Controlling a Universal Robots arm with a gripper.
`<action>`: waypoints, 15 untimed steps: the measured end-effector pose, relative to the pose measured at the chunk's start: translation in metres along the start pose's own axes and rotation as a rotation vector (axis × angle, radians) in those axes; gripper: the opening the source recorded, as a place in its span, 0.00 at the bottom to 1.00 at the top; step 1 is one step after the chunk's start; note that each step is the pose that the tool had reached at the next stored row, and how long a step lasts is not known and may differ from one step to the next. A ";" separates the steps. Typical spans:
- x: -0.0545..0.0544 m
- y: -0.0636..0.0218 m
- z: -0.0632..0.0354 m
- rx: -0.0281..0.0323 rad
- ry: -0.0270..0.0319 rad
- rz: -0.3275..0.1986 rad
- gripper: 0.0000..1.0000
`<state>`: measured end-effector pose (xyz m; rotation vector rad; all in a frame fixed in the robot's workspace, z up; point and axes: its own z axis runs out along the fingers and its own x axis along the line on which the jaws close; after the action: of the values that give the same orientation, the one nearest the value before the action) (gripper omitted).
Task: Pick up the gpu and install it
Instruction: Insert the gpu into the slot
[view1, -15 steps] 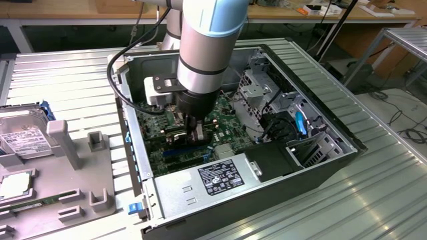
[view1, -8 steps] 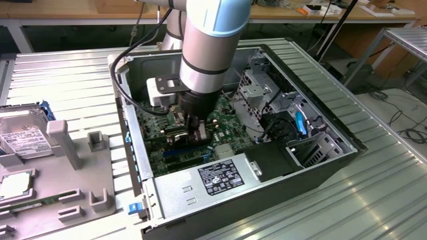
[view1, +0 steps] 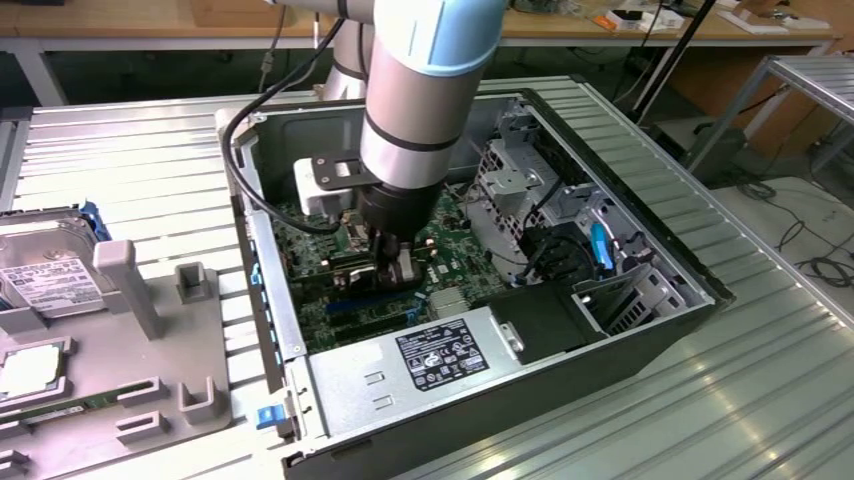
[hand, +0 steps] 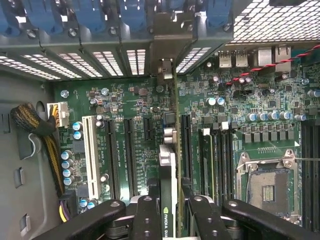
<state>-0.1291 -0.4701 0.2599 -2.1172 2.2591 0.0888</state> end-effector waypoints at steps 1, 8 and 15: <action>0.000 0.0000 0.0002 0.0001 0.0002 0.000 0.27; 0.001 -0.0001 0.0027 0.0038 0.0007 0.000 0.27; 0.000 0.0000 0.0015 0.0034 -0.0001 -0.003 0.27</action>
<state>-0.1291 -0.4702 0.2583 -2.1183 2.2548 0.0849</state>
